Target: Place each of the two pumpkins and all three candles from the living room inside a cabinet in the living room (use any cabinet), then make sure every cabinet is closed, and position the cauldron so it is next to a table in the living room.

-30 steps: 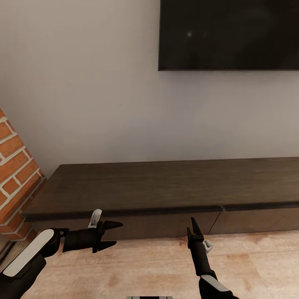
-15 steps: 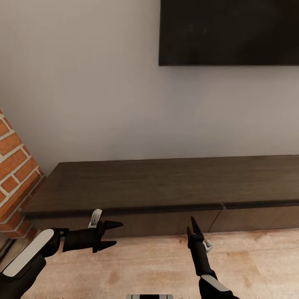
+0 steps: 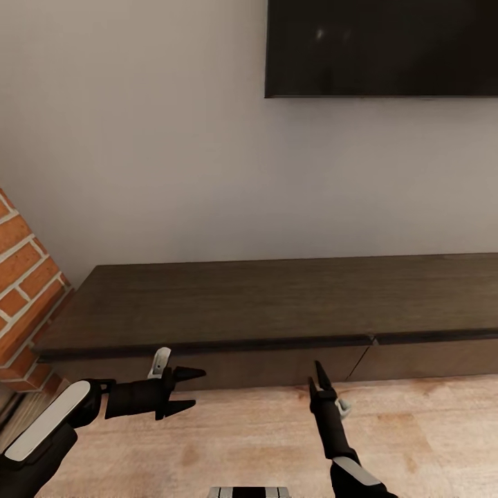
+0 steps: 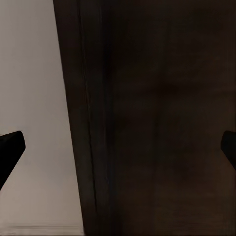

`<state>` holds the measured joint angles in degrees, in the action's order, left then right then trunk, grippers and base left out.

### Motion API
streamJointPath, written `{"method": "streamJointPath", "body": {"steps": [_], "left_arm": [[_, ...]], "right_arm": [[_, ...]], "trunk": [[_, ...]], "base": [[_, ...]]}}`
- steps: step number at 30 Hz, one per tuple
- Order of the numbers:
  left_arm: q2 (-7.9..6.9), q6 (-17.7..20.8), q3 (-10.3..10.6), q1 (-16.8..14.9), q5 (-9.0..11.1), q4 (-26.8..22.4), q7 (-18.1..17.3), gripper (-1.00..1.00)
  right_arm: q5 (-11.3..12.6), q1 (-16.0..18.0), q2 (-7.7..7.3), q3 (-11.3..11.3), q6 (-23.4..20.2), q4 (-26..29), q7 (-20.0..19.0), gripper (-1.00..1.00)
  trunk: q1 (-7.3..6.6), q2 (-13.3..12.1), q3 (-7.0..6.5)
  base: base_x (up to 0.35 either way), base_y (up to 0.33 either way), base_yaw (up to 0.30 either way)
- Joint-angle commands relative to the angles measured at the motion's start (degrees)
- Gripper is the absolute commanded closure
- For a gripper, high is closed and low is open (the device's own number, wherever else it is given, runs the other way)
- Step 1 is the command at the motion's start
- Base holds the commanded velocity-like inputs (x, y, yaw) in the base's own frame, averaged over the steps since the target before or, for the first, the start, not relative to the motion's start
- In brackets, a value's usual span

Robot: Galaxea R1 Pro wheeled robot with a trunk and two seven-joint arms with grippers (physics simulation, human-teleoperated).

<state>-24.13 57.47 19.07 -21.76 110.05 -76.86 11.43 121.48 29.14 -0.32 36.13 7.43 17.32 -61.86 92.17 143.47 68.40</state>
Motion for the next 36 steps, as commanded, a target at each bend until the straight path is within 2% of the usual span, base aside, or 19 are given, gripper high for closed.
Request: {"method": "streamJointPath", "body": {"steps": [1,5,9,36], "left_arm": [[-0.04,0.0,0.1,0.0,0.6,0.0,0.5,-1.0],[-0.04,0.0,0.1,0.0,0.6,0.0,0.5,-1.0],[-0.04,0.0,0.1,0.0,0.6,0.0,0.5,-1.0],[-0.09,0.0,0.1,0.0,0.6,-0.1,0.5,-1.0]], "right_arm": [[-0.2,0.0,-0.02,0.5,0.6,0.0,-0.1,-1.0],[-2.7,0.0,0.04,0.4,0.6,0.1,-0.2,-1.0],[-3.4,0.1,0.05,0.4,0.6,0.2,-0.2,-1.0],[-3.7,0.2,0.14,0.4,0.5,0.3,-0.3,-1.0]], "trunk": [[-0.01,0.0,0.05],[-0.01,0.0,0.05],[-0.01,0.0,0.05],[-0.01,0.0,0.05]], "base": [[0.0,0.0,0.0],[0.0,0.0,0.0],[0.005,0.0,0.0],[0.074,0.0,0.0]]}}
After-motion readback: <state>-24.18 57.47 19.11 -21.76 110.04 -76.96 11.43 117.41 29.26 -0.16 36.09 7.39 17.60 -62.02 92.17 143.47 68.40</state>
